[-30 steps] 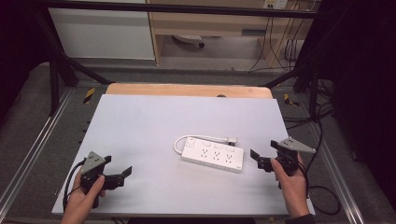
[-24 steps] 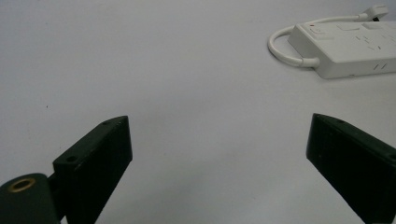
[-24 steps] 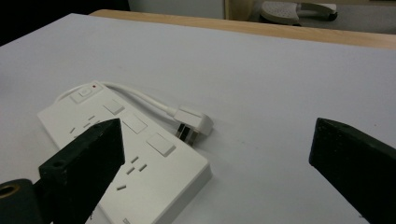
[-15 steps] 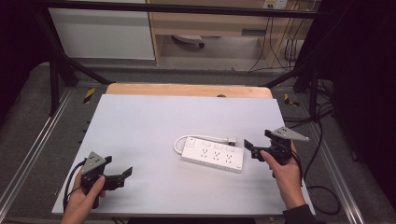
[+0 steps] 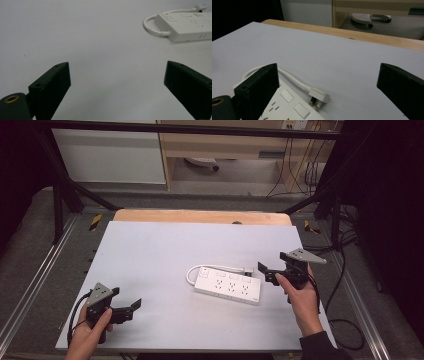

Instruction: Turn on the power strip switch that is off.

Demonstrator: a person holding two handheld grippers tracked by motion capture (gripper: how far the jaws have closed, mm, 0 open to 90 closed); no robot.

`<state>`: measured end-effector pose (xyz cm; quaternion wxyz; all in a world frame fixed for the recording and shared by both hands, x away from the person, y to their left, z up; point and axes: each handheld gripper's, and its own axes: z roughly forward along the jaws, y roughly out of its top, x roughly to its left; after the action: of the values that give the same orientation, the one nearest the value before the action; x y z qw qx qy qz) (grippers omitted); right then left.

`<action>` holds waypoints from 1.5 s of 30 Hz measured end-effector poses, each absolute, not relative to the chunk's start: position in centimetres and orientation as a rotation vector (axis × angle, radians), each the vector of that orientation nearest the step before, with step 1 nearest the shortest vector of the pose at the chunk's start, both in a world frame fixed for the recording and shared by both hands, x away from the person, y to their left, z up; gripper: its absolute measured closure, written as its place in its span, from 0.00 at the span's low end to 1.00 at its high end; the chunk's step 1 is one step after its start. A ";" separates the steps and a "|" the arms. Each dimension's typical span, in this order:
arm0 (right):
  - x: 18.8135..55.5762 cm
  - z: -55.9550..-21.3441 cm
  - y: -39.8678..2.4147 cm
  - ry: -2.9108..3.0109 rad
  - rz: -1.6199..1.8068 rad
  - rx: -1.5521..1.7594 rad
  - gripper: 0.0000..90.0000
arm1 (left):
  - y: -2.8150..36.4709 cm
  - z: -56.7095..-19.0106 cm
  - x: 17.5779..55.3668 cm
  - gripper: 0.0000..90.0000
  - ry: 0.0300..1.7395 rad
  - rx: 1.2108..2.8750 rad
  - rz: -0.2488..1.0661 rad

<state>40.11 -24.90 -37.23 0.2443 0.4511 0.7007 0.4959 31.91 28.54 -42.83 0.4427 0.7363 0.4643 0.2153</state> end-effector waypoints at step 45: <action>43.1 -38.0 -20.8 1.973 1.446 1.216 0.52 | 28.6 -42.9 31.9 0.08 1.150 1.840 0.528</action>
<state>43.15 -20.82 -38.03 0.2035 0.4359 0.7070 0.5184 31.87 28.56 -42.94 0.4390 0.7403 0.4627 0.2125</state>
